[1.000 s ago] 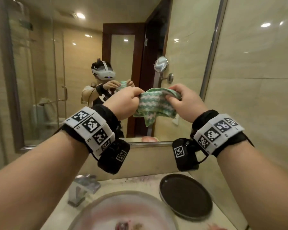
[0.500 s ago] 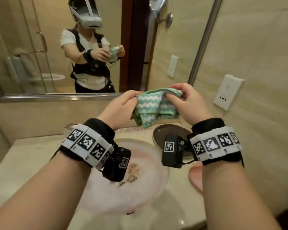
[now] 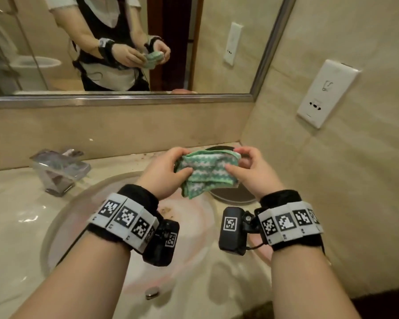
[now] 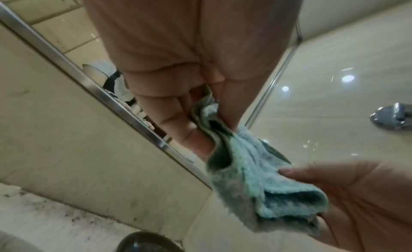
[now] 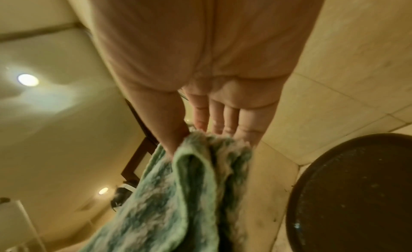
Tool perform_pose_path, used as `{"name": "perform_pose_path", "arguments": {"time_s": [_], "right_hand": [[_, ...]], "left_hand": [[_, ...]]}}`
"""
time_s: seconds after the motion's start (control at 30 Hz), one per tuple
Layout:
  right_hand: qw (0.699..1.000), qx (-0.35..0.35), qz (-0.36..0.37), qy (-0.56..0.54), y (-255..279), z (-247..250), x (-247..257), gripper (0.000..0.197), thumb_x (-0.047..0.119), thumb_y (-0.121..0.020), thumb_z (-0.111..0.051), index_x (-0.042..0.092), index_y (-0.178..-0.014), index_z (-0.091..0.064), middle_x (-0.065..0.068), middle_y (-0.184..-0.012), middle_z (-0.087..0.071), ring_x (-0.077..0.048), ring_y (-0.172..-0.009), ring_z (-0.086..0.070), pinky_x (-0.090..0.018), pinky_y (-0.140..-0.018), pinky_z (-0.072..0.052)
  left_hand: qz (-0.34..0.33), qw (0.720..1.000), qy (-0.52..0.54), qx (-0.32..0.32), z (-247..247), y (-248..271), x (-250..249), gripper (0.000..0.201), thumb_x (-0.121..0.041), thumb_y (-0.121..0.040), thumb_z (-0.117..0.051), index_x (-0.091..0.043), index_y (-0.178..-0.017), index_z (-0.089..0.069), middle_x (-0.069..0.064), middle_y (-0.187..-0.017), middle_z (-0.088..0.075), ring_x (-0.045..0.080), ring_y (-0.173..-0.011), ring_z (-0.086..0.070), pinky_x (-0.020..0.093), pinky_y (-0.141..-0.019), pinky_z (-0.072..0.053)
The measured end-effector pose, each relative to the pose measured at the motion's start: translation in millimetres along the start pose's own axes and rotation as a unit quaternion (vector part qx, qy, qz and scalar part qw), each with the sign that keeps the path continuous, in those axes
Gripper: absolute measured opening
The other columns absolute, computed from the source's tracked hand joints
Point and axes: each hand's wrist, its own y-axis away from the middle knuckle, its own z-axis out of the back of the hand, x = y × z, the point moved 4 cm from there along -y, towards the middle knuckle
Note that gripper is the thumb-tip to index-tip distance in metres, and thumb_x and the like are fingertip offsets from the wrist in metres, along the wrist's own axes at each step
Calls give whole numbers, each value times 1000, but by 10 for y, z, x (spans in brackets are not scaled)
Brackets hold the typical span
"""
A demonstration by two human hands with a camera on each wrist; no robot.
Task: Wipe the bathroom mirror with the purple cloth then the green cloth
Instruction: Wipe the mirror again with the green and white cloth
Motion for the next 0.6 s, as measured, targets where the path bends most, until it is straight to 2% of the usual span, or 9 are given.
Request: {"name": "perform_pose_path", "arguments": {"time_s": [0.07, 0.17, 0.2, 0.27, 0.3, 0.37, 0.43, 0.47, 0.6], "right_hand": [[1000, 4, -14, 13, -169, 85, -141, 32, 7, -88, -60, 30, -98, -39, -9, -104, -64, -21, -86, -66, -34, -68, -56], [996, -5, -5, 93, -429, 219, -307, 27, 10, -91, -57, 29, -85, -38, -13, -98, -64, -24, -79, -64, -35, -63, -53], [993, -10, 0, 119, -524, 260, -355, 25, 12, -90, -57, 29, -83, -40, -13, -98, -63, -24, -80, -61, -34, -65, -50], [991, -19, 0, 136, -722, 343, -457, 23, 13, -90, -58, 28, -80, -44, -8, -94, -62, -22, -82, -57, -25, -62, -46], [992, -20, -5, 127, -829, 379, -511, 21, 13, -90, -58, 28, -81, -47, -3, -91, -61, -20, -83, -56, -21, -60, -45], [994, -16, -28, 102, -1041, 432, -626, 13, 14, -89, -60, 24, -91, -52, 5, -91, -58, -15, -91, -55, -24, -70, -50], [993, 0, -58, 106, -1256, 452, -748, 20, 15, -88, -62, 20, -106, -54, 5, -103, -59, -13, -102, -55, -31, -90, -48], [991, 6, -71, 110, -1374, 453, -813, 25, 16, -88, -62, 19, -112, -54, 2, -112, -59, -14, -108, -55, -33, -96, -45], [986, -6, -102, 129, -1845, 403, -1107, 36, 16, -90, -60, 16, -126, -54, -3, -129, -55, -17, -121, -50, -31, -103, -38]], "left_hand": [[14, 1000, 3, 20, -173, -184, 70, 26, -10, -89, -58, -18, -113, -50, 0, -105, -56, 24, -94, -61, 43, -83, -52], [49, 997, 20, 51, -407, -466, 169, 29, -5, -88, -54, -20, -105, -37, 5, -105, -54, 21, -75, -60, 42, -74, -55], [54, 997, 22, 56, -483, -573, 207, 30, -4, -88, -53, -20, -105, -34, 3, -105, -51, 17, -68, -58, 34, -68, -55], [58, 996, 11, 62, -612, -785, 260, 30, -3, -89, -52, -20, -103, -31, 0, -107, -46, 9, -59, -51, 14, -51, -45], [55, 997, 2, 62, -669, -897, 281, 28, -4, -89, -52, -21, -101, -33, -1, -106, -47, 8, -58, -49, 12, -48, -40], [56, 996, -1, 68, -789, -1141, 332, 20, -6, -89, -54, -25, -90, -45, -1, -102, -52, 13, -68, -54, 21, -60, -45], [66, 995, 5, 68, -920, -1383, 435, 26, -9, -89, -56, -32, -77, -53, -2, -100, -57, 18, -88, -57, 30, -80, -48], [73, 995, 1, 68, -985, -1497, 481, 25, -12, -90, -57, -33, -77, -55, -2, -103, -58, 16, -94, -56, 28, -84, -46], [105, 991, -35, 78, -1241, -1889, 703, 12, -20, -93, -54, -30, -95, -60, -3, -110, -53, 11, -91, -51, 18, -76, -36]]}}
